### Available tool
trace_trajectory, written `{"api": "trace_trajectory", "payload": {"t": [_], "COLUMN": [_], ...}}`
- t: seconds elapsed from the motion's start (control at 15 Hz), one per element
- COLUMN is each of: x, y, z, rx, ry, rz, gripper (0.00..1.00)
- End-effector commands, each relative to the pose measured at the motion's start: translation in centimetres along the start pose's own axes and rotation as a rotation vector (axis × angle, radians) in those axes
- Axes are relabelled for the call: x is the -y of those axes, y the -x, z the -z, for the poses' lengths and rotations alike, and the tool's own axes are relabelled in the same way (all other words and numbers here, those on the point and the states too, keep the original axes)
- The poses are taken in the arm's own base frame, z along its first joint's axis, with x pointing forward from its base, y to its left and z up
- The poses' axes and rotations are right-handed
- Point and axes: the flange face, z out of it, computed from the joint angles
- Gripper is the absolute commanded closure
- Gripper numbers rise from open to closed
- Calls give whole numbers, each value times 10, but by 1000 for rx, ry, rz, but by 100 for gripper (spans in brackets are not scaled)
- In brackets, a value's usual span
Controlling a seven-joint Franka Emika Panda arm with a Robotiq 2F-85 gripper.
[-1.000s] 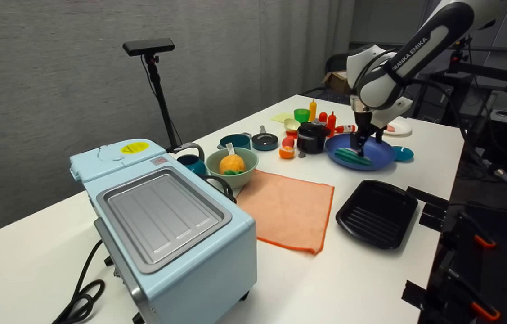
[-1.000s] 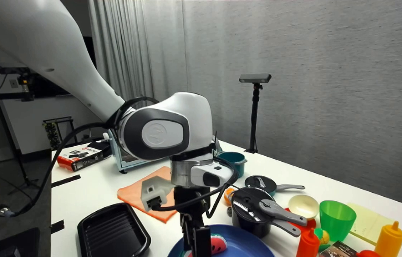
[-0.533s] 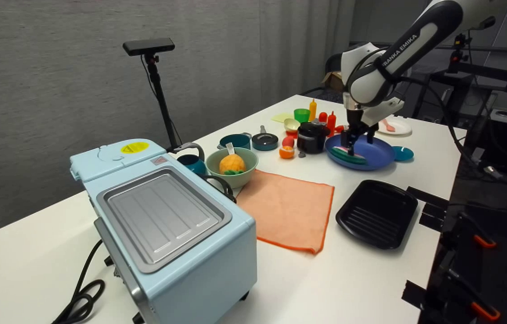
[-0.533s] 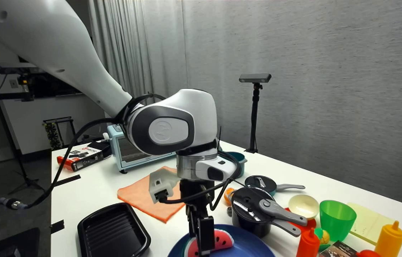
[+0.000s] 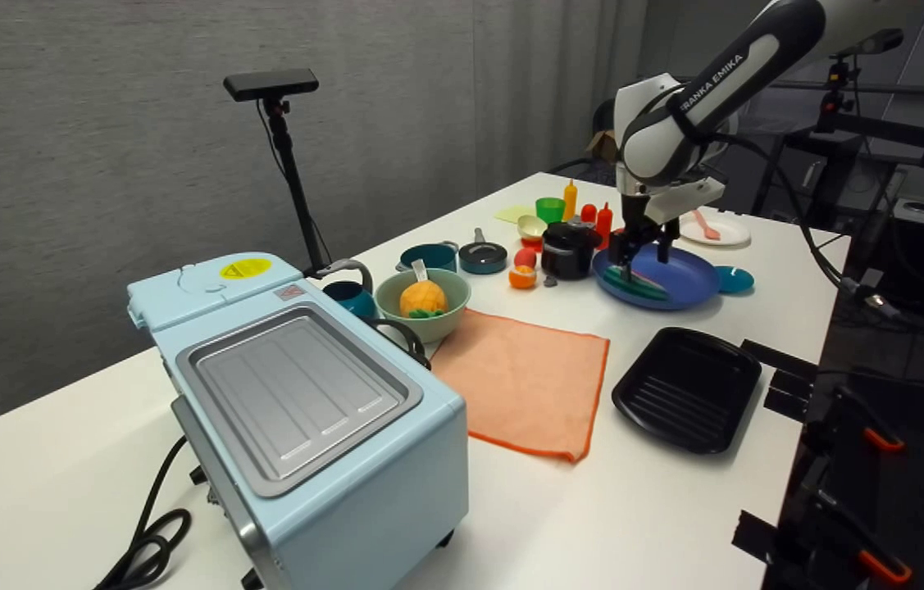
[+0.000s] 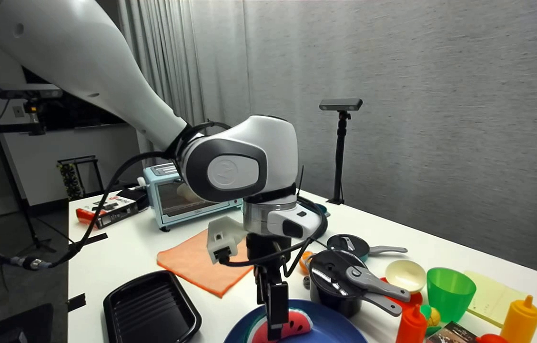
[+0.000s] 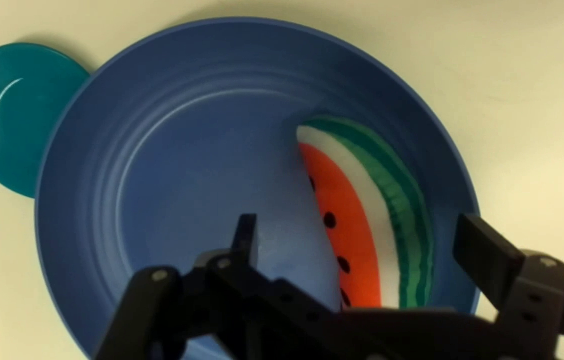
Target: Put the orange and pineapple plushies on the black plate
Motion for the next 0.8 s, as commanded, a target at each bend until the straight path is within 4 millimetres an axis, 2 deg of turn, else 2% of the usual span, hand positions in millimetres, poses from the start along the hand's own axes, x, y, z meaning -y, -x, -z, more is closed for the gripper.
{"api": "trace_trajectory", "payload": {"t": [0.0,0.07,0.2,0.53,0.73], "x": [-5,-6,-9,-9,-4], "y": [-15,-17,-23,-34,-32], "z": [-7,-10,-15,-19,-3], "rx": [24,36,46,51,59], "ry": [-23,-34,-43,-45,-51], "rz": [-52,-77,-119,-209,-191], "gripper": [5,28,34,73,94]}}
